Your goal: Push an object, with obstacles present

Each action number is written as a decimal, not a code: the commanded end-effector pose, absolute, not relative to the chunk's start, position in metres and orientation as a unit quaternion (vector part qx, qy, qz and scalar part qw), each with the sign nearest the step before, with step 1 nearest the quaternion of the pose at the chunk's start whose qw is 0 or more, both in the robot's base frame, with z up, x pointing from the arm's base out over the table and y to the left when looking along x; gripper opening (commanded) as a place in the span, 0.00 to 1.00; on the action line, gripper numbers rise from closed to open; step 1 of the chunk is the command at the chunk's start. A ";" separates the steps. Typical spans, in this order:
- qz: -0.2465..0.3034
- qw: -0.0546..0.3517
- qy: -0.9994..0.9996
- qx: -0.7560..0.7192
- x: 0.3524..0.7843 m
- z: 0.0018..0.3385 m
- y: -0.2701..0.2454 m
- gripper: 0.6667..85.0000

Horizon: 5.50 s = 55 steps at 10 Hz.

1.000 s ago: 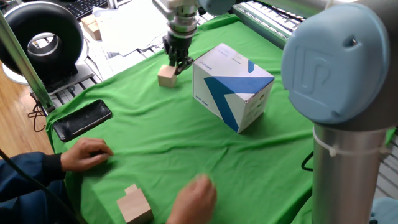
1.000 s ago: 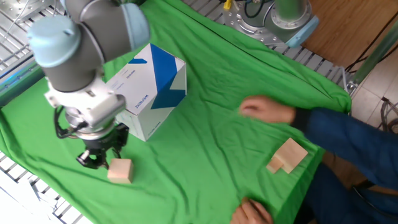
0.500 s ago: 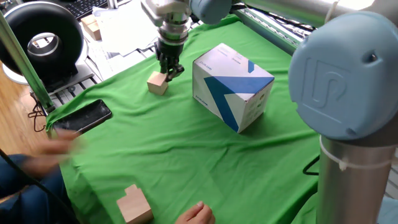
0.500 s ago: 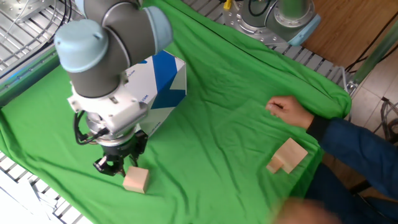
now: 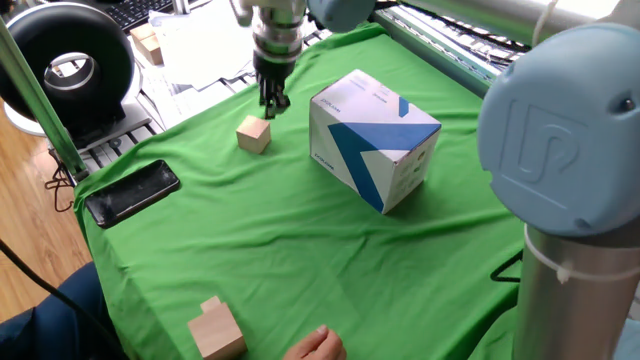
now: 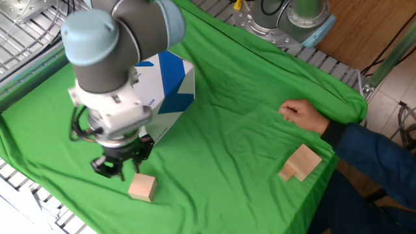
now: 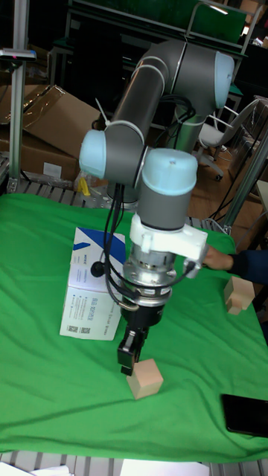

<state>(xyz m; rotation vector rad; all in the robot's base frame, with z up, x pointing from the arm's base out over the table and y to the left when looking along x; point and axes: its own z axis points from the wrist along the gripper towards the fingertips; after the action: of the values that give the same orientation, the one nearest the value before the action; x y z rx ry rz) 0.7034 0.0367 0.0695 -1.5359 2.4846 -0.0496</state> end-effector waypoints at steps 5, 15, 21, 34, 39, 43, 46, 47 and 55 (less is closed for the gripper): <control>0.081 0.216 0.966 -0.117 0.777 0.105 0.040 0.44; 0.089 0.187 0.976 -0.059 0.750 0.050 0.084 0.45; 0.060 0.121 0.987 -0.083 0.719 0.028 0.068 0.44; 0.075 -0.030 0.997 -0.019 0.630 0.042 0.078 0.40; 0.096 -0.038 0.995 0.012 0.618 0.041 0.095 0.40; 0.099 -0.044 0.993 0.037 0.609 0.052 0.098 0.38; 0.102 -0.050 0.992 0.049 0.599 0.060 0.101 0.36; 0.106 -0.046 0.992 0.052 0.597 0.057 0.105 0.35; 0.016 -0.017 1.000 0.018 0.626 0.124 0.003 0.00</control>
<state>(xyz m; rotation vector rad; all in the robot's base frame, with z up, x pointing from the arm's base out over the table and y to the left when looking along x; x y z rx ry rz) 0.6186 0.0345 0.1074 0.0597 3.1820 0.1276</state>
